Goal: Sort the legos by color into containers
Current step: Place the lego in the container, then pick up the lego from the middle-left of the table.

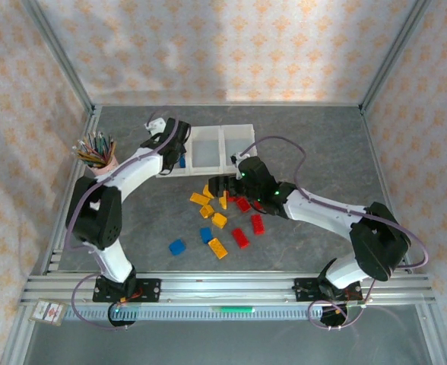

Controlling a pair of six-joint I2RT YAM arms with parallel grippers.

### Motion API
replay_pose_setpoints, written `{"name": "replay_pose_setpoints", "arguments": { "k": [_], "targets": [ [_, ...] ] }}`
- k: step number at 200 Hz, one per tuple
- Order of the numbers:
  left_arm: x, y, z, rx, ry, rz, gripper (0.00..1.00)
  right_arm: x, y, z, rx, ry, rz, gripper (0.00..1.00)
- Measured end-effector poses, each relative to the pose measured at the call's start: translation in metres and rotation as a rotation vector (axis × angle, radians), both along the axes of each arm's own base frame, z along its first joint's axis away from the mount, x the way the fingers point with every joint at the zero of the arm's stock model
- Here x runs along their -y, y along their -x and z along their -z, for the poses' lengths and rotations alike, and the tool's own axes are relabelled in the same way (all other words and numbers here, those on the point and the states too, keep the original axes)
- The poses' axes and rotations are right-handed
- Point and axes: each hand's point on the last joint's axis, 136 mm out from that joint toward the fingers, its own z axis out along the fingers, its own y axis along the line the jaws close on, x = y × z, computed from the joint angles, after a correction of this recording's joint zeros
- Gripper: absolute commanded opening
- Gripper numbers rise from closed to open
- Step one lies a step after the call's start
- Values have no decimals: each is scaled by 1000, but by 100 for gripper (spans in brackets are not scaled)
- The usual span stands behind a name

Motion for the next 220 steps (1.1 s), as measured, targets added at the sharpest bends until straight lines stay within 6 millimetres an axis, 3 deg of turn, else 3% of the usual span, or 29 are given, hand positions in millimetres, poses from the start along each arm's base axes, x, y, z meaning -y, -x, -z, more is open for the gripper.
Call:
{"name": "replay_pose_setpoints", "arguments": {
  "k": [62,106,133,182,220],
  "targets": [
    [6,-35,15,-17,-30,28,57,1,-3,-2,14,6,2,100],
    [6,-35,12,-21,-39,38,62,1,-3,-2,22,13,-6,100],
    [9,-30,0,-6,-16,56,64,0,-3,-3,25,13,-13,100],
    [7,33,-31,33,53,116,69,1,12,-4,3,-6,-61,100],
    [28,106,-13,-18,69,199,74,3,35,15,-40,18,-112,100]
  ]
}}
